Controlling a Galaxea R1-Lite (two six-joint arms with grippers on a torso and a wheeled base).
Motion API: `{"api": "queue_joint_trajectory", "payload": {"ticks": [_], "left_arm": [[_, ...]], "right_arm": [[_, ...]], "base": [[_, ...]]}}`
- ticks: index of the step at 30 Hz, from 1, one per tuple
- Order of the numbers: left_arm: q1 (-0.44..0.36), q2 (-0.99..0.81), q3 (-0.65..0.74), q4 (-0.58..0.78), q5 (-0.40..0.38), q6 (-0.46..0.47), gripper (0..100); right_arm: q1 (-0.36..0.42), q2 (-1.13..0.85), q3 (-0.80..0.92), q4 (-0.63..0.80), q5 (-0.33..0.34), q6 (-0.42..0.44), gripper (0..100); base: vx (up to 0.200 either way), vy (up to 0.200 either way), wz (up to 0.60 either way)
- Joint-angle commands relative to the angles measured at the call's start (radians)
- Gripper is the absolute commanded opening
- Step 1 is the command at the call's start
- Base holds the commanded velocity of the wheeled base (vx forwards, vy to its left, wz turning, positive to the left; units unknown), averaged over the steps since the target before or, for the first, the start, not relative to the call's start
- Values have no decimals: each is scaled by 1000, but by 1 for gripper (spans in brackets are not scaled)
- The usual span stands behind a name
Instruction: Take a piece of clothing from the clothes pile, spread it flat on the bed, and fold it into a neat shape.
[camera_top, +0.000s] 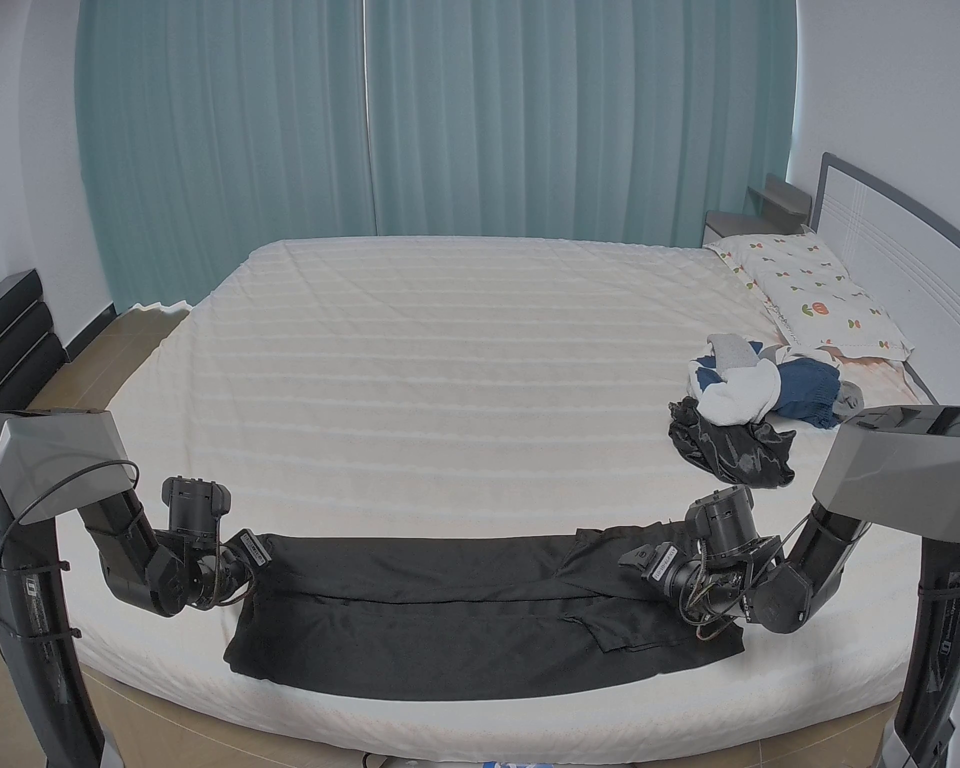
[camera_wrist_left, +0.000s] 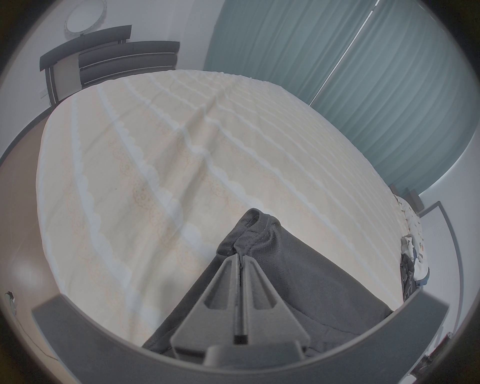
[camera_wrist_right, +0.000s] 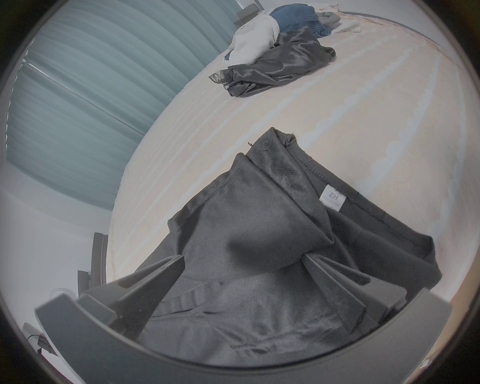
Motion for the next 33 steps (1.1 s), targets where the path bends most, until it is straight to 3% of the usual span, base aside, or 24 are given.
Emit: {"api": "queue_joint_trajectory", "payload": {"ticks": [1,11,12,23,33], "left_arm": [[0,-5,0,0,0,0,0],[0,-5,-2,-2,0,0,0],[0,-5,-2,-2,0,0,0],[0,-2,-6,-12,52,0,0],[0,-5,-5,-170,65,-28,0]], "right_arm": [[4,43,-38,27,-22,4,100],[4,46,-67,81,-80,5,100],[4,46,-69,79,-90,5,0],[5,37,-69,82,-146,0,0],[-33,32,-185,5,-179,0,0]], "base": [[0,0,0],[0,0,0],[0,0,0],[0,0,0],[0,0,0]]}}
